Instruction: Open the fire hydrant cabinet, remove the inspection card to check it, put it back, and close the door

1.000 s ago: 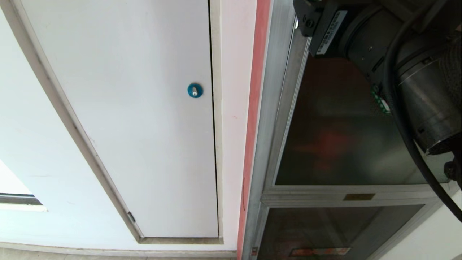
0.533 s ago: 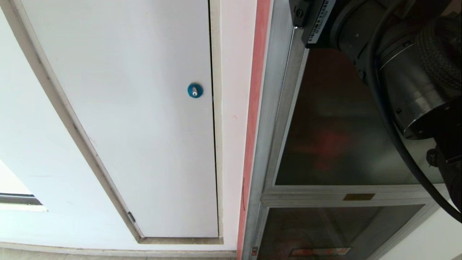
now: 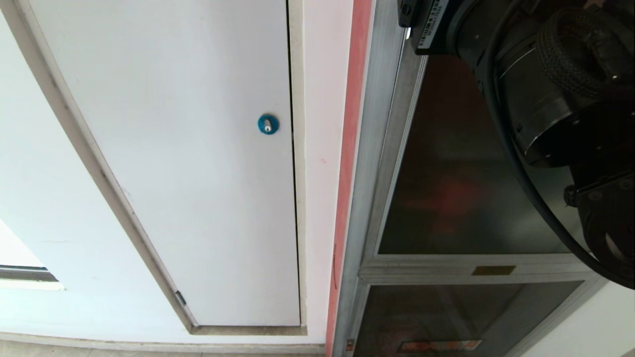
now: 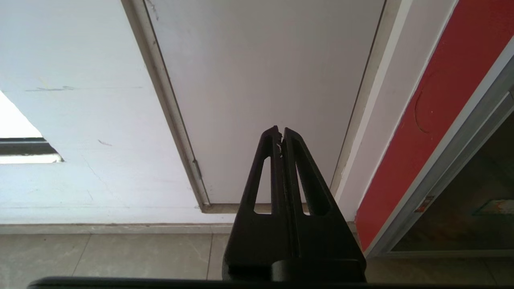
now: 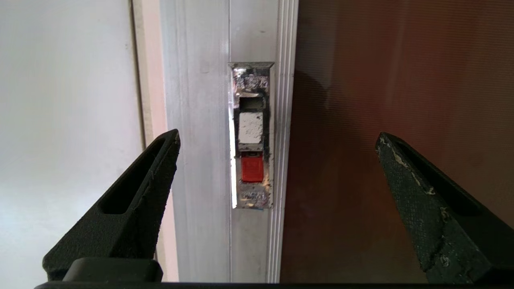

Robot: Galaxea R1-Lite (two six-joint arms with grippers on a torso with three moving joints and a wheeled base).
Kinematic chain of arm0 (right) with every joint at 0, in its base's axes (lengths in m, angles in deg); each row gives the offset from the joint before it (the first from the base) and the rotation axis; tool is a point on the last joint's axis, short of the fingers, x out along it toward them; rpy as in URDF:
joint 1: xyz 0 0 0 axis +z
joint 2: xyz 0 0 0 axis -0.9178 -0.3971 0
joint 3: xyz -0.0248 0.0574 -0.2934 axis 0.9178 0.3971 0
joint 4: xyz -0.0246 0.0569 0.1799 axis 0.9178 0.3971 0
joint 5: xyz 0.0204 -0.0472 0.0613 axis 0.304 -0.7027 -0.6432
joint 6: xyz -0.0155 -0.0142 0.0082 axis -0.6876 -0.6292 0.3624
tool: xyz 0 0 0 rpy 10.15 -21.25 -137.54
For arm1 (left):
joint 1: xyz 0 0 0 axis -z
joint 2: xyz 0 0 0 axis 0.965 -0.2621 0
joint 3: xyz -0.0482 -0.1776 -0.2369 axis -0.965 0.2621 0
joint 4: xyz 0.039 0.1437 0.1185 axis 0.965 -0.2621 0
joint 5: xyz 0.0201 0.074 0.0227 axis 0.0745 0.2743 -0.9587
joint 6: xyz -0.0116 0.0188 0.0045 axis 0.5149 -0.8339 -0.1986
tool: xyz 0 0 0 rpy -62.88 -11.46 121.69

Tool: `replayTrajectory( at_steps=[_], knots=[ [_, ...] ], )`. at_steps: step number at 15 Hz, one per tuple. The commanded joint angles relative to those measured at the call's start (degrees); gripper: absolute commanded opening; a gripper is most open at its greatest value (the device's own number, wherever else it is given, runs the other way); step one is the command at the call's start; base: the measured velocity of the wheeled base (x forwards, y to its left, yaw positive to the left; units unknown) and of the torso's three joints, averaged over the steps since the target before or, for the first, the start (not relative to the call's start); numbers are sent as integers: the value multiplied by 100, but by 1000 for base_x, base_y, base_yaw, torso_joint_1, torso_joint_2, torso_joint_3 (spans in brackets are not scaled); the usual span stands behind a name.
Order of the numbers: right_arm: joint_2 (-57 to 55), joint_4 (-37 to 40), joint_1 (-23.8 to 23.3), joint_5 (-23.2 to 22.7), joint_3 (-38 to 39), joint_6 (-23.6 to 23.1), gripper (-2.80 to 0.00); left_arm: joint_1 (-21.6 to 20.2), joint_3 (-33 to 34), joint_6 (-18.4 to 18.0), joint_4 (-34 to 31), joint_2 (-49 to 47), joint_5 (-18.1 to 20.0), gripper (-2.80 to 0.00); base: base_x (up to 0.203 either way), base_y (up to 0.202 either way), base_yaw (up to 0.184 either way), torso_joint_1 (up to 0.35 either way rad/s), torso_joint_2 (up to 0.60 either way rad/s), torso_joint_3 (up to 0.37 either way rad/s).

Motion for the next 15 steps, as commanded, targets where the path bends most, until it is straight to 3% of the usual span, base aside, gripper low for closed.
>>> replayTrajectory(
  at_steps=[1, 10, 11, 12, 15],
  knots=[
    [-11, -40, -48, 17, -18, -26, 0, -2, 0, 1, -1, -5, 2, -280, 0, 0, 0, 0, 0, 0],
    [-127, 143, -208, -17, -211, -26, 0, -2, 0, 1, -1, -5, 2, -280, 0, 0, 0, 0, 0, 0],
    [-133, 150, -224, -30, -220, -26, -83, -2, 0, 1, -1, -5, 2, -280, 0, 0, 0, 0, 0, 0],
    [-143, 151, -233, -62, -245, -26, -280, -2, 0, 1, -1, -5, 2, -280, 0, 0, 0, 0, 0, 0],
    [-221, 238, -275, -106, -307, -35, -280, -2, 0, 1, -1, -5, 2, -280, 0, 0, 0, 0, 0, 0]
  ],
)
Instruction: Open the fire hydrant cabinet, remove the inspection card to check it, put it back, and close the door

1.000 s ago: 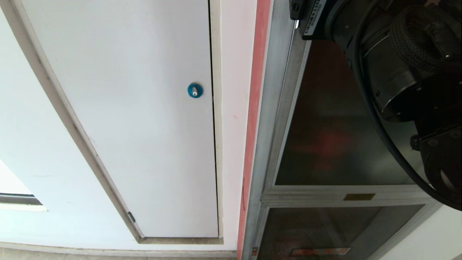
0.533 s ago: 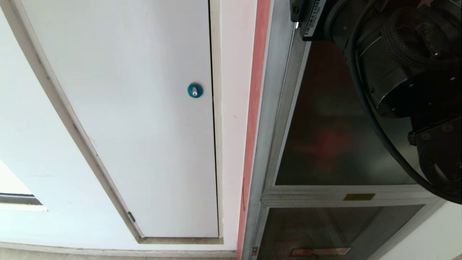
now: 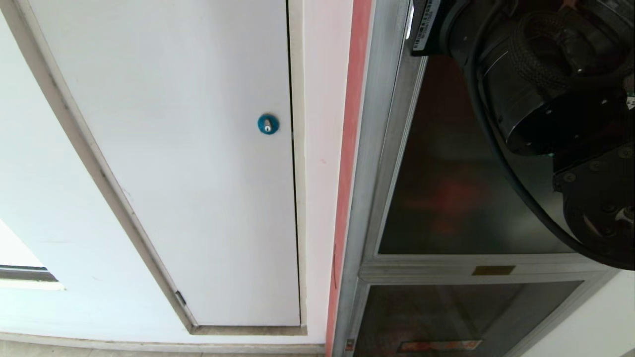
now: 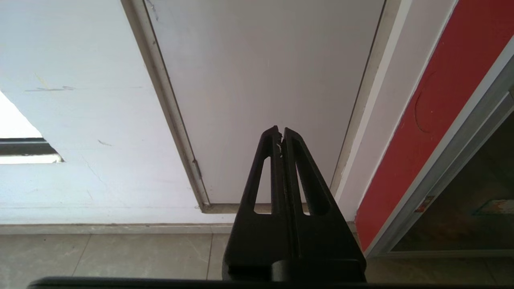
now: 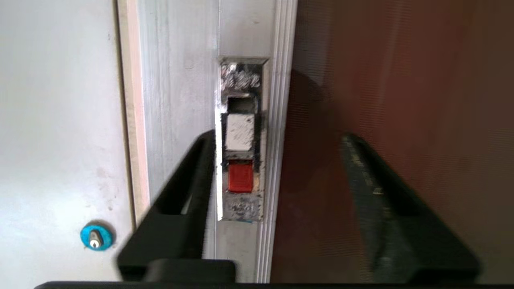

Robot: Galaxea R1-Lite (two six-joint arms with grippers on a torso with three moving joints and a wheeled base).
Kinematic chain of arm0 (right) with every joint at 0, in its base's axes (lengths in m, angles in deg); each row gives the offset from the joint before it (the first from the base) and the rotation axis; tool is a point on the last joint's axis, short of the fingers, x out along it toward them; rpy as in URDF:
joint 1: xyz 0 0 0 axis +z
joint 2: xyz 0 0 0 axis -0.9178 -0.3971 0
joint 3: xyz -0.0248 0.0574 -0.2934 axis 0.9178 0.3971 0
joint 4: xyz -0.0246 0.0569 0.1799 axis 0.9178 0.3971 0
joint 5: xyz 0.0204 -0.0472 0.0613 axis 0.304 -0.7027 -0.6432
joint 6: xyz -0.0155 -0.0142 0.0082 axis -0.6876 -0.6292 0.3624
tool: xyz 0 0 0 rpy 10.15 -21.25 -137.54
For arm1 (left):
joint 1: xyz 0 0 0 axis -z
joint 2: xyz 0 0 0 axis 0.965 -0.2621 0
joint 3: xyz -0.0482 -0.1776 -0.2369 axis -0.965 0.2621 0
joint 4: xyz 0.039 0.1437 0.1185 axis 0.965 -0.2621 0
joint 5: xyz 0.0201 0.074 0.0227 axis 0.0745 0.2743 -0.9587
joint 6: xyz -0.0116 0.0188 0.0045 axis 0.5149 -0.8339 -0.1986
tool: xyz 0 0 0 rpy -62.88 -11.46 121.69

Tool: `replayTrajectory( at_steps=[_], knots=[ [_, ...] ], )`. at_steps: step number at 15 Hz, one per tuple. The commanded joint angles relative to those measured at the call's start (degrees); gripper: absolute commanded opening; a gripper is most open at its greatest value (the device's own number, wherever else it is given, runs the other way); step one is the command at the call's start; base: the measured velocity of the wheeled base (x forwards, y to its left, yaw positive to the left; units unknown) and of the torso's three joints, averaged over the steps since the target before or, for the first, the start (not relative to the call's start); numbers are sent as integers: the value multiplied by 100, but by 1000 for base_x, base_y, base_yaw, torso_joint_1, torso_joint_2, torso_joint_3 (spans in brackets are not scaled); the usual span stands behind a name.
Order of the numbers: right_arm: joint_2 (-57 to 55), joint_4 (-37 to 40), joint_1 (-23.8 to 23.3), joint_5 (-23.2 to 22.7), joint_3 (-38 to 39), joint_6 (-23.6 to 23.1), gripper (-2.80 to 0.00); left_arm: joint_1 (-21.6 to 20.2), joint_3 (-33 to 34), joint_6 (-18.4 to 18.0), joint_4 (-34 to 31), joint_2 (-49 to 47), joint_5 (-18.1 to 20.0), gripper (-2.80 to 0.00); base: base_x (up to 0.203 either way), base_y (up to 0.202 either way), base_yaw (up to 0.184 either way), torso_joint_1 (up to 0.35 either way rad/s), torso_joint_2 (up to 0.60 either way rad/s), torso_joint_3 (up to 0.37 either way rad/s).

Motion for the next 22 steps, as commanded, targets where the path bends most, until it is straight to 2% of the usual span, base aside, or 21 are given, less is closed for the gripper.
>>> replayTrajectory(
  at_steps=[1, 15, 22],
  knots=[
    [-53, -27, -36, 8, -39, -18, -280, -2, 0, 1, -1, -5, 2, -280, 0, 0, 0, 0, 0, 0],
    [39, -38, -71, 1, -54, -35, -280, -2, 0, 1, -1, -5, 2, -280, 0, 0, 0, 0, 0, 0],
    [237, -47, 140, 39, -1, -106, -280, -2, 0, 1, -1, -5, 2, -280, 0, 0, 0, 0, 0, 0]
  ],
)
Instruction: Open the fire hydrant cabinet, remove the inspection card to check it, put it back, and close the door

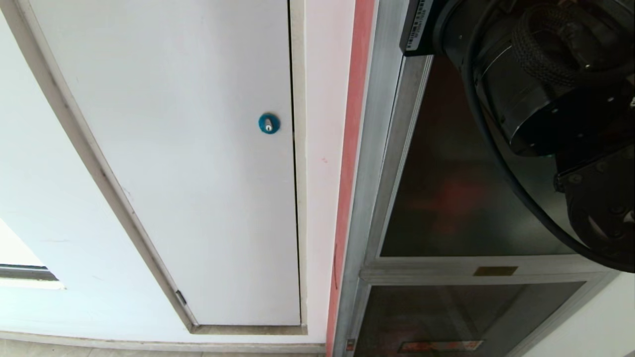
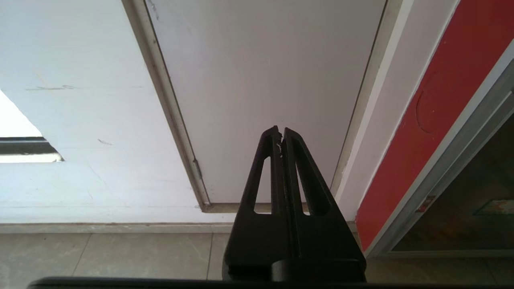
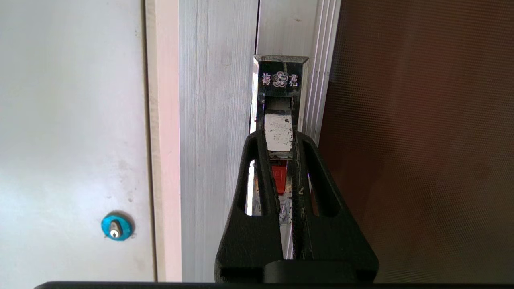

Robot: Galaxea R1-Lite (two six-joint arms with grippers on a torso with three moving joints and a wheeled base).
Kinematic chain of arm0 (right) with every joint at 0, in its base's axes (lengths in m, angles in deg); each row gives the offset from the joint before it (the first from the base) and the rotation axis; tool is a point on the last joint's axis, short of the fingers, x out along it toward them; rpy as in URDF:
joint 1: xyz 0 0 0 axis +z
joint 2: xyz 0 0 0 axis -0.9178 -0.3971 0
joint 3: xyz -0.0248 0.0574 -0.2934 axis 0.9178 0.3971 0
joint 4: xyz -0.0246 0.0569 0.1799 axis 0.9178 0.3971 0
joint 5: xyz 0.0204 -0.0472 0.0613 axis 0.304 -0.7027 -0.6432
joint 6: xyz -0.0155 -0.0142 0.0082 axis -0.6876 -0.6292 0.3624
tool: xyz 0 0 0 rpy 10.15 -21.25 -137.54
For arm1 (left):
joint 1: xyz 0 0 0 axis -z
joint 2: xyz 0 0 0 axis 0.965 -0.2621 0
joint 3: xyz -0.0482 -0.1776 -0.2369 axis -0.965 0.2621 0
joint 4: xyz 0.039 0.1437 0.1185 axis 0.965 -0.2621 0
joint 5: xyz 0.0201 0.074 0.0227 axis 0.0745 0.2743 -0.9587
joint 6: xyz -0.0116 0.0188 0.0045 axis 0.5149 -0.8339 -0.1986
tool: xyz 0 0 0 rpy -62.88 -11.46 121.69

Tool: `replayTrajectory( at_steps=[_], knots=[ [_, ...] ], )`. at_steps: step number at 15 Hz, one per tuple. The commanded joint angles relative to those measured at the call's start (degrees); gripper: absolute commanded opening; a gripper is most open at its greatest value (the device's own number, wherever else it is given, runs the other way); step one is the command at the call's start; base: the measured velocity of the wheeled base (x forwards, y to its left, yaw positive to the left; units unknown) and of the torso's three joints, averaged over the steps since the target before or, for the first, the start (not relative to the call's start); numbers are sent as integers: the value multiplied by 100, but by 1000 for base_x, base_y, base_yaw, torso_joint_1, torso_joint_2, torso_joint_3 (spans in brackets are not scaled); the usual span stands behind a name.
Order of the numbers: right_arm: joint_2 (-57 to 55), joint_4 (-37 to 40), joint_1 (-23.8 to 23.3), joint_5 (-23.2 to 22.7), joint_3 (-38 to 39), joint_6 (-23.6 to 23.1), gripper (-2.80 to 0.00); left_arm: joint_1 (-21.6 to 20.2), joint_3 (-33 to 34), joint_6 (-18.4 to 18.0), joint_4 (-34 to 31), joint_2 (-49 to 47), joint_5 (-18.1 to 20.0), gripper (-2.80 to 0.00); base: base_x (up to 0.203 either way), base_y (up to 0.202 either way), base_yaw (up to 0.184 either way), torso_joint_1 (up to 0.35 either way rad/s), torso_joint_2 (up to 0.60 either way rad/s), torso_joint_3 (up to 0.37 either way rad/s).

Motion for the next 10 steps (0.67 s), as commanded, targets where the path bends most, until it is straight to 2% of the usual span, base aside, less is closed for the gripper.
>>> replayTrajectory(
  at_steps=[1, 10],
  knots=[
    [124, -69, 54, 19, 25, -28, -280, -2, 0, 1, -1, -5, 2, -280, 0, 0, 0, 0, 0, 0],
    [531, -56, 428, 332, 357, -105, -280, -2, 0, 1, -1, -5, 2, -280, 0, 0, 0, 0, 0, 0]
  ],
)
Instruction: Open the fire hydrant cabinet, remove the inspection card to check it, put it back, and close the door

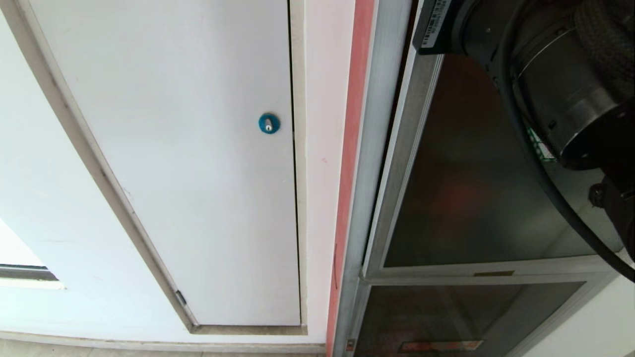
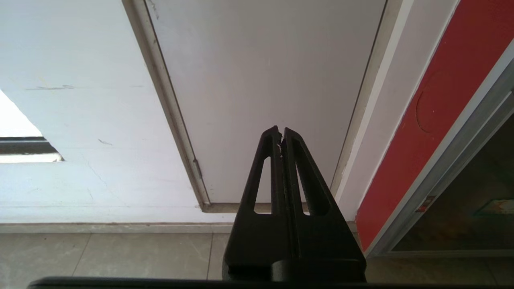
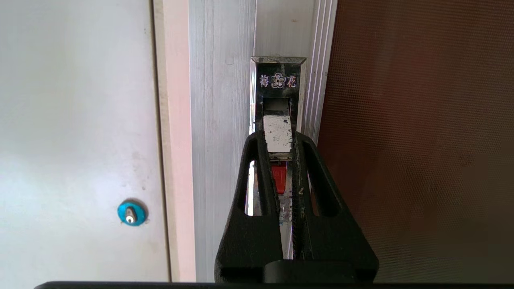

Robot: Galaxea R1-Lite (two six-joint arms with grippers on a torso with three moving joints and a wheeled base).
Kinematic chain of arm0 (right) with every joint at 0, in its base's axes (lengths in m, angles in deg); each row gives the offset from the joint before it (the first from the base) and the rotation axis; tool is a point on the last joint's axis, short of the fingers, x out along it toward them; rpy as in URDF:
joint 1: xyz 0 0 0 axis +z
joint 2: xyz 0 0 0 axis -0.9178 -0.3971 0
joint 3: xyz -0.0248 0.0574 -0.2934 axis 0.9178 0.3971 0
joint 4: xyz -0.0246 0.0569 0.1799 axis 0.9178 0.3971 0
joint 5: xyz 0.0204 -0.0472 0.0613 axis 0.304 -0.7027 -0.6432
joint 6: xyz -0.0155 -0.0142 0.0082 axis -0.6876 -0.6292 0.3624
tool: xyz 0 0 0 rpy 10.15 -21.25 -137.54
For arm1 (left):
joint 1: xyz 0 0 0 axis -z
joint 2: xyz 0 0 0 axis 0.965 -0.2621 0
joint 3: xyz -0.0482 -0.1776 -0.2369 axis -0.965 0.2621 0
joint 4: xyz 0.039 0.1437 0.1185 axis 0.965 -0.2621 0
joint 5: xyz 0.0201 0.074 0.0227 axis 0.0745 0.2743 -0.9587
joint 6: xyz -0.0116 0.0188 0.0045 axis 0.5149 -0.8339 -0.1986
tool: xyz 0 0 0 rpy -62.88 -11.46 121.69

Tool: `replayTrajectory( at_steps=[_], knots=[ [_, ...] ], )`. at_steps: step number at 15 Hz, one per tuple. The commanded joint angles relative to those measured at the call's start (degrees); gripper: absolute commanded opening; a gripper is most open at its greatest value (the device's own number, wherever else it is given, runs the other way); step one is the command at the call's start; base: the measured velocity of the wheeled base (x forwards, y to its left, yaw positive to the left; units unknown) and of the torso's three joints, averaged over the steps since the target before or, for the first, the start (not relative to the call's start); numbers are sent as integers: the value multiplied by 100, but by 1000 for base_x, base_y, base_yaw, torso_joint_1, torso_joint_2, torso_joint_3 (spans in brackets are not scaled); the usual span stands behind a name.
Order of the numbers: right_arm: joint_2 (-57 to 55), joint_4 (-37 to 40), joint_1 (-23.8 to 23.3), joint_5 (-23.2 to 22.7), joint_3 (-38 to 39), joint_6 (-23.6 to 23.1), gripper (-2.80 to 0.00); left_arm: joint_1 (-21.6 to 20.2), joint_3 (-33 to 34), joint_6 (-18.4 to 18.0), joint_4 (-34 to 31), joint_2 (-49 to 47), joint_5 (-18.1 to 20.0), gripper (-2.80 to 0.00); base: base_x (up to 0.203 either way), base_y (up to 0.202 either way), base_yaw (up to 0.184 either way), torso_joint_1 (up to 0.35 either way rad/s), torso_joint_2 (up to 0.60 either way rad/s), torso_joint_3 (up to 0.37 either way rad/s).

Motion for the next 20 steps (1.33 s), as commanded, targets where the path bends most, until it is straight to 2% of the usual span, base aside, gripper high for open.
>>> replayTrajectory(
  at_steps=[1, 11, 20],
  knots=[
    [154, -62, 43, 54, 48, -25, -280, -2, 0, 1, 1, -5, 2, -280, 0, 0, 0, 0, 0, 0],
    [330, -39, 205, 168, 350, -50, -280, -2, 0, 1, 1, -5, 2, -280, 0, 0, 0, 0, 0, 0],
    [488, 368, 262, 225, 618, -43, -280, -2, 0, 1, 1, -5, 2, -280, 0, 0, 0, 0, 0, 0]
  ],
)
